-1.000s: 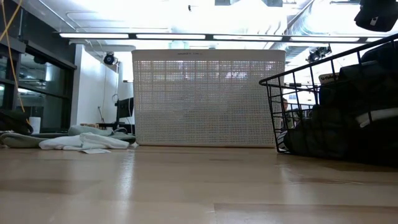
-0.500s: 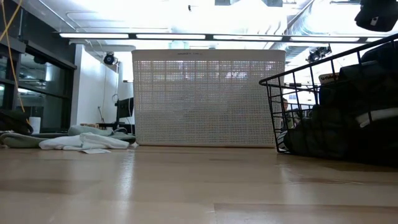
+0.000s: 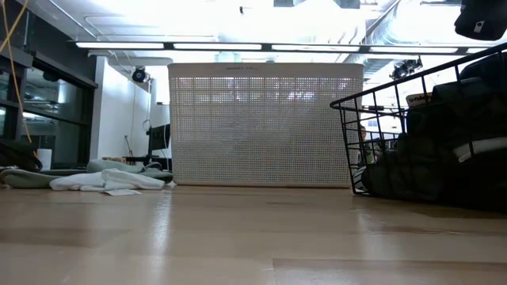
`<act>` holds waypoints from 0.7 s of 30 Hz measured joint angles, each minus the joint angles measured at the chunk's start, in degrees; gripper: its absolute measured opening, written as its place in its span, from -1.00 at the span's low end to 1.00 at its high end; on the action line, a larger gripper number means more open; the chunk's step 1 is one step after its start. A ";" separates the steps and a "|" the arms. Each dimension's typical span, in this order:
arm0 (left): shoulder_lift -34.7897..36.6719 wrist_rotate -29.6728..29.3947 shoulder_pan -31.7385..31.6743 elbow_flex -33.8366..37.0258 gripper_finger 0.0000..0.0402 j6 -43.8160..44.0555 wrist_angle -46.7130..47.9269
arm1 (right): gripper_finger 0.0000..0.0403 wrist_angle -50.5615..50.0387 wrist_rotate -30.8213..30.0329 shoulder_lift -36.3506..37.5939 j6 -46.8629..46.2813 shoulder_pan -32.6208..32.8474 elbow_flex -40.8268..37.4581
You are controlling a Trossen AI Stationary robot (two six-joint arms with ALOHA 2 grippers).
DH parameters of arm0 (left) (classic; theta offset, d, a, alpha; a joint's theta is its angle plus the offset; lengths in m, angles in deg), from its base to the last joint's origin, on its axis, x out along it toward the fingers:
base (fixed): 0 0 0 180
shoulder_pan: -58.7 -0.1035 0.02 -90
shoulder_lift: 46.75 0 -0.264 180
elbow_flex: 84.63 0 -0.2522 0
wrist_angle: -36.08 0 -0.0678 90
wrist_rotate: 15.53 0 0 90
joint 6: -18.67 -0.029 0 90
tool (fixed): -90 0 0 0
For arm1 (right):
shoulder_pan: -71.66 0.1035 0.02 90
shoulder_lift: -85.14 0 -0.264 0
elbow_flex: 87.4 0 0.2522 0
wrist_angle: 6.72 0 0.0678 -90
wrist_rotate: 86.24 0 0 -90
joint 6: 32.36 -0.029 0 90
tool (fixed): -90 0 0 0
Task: Pick & Place Cloths
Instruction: Put the white sock into the black bin
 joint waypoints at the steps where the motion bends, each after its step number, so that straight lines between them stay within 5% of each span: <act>1: 0.00 -0.95 -0.92 -0.65 0.12 0.07 2.01 | -0.33 0.00 0.00 0.00 0.00 0.01 0.00; 7: 0.07 -5.92 -8.10 -1.55 0.12 -8.61 5.13 | -0.33 0.02 0.00 0.00 0.00 0.01 0.00; 21: 0.04 -5.43 -30.98 -1.40 0.12 -36.09 7.92 | -0.33 0.00 0.45 0.00 -0.18 0.01 0.00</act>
